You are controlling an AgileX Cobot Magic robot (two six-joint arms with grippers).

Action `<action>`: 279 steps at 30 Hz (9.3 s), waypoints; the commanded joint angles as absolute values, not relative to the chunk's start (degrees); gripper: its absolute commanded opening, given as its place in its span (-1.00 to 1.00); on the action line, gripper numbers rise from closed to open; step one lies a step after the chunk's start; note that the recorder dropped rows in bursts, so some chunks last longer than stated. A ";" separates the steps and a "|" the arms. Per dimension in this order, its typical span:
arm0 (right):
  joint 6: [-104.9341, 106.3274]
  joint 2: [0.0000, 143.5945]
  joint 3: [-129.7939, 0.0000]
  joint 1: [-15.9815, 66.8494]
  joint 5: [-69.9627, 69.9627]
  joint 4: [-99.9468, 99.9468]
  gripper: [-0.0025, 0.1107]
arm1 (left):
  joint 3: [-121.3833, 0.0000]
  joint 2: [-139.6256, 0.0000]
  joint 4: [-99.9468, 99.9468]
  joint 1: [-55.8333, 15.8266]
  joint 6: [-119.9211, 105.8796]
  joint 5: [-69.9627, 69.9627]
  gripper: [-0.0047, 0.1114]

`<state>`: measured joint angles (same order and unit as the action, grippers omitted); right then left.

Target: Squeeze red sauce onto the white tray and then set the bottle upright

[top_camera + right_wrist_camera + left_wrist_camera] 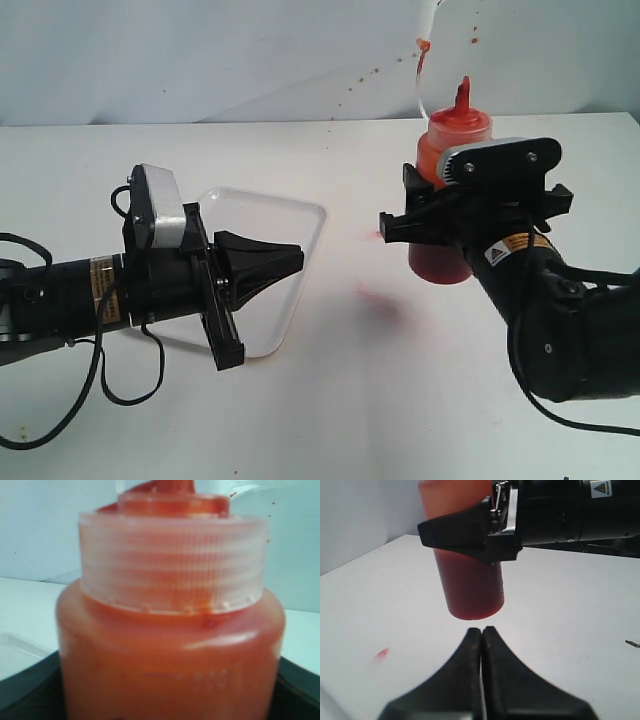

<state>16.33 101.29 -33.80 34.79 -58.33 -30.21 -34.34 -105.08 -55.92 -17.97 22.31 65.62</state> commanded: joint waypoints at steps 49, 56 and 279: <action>13.52 119.53 -44.12 25.12 -63.27 -21.00 -0.96 | -34.32 -104.77 -55.92 -18.27 21.85 65.47 -0.91; 13.52 119.53 -44.12 25.12 -62.23 -17.48 -0.96 | -34.32 -104.77 -55.92 -18.27 21.85 65.47 -0.91; 19.52 38.32 -13.44 27.50 -25.23 -11.15 -0.96 | -34.32 -104.77 -55.85 -18.27 21.86 62.63 -0.91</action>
